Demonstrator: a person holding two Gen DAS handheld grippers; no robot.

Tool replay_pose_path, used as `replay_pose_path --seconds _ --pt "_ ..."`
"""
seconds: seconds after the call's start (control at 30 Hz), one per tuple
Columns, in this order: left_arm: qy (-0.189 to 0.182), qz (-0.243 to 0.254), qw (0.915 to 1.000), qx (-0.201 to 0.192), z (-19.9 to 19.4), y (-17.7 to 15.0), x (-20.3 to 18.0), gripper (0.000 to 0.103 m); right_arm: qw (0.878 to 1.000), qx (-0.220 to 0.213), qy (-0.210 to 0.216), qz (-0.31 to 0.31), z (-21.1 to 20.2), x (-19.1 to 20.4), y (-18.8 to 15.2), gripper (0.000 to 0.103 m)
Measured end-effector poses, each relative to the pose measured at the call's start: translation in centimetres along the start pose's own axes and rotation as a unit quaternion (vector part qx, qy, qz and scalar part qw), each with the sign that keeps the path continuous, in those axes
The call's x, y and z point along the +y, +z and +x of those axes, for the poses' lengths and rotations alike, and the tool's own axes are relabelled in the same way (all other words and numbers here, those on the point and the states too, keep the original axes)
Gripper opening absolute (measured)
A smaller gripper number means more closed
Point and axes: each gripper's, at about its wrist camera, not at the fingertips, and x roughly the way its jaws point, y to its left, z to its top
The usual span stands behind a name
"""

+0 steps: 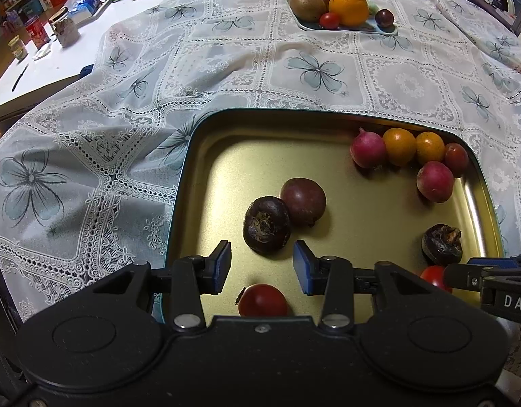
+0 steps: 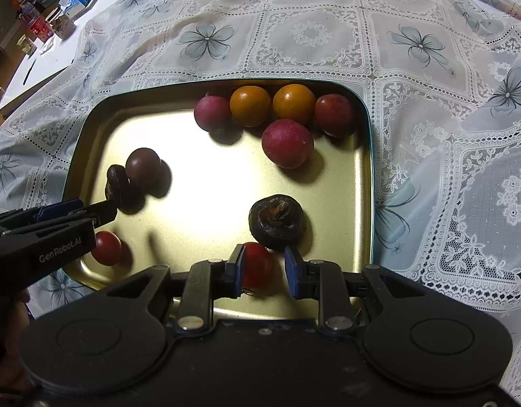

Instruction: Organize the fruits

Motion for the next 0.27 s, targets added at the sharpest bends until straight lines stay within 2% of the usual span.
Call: replay_pose_path --seconds 0.27 --pt "0.000 0.005 0.9999 -0.012 -0.28 -0.16 -0.22 0.049 1.000 -0.003 0.001 -0.004 -0.14 0.07 -0.14 0.027"
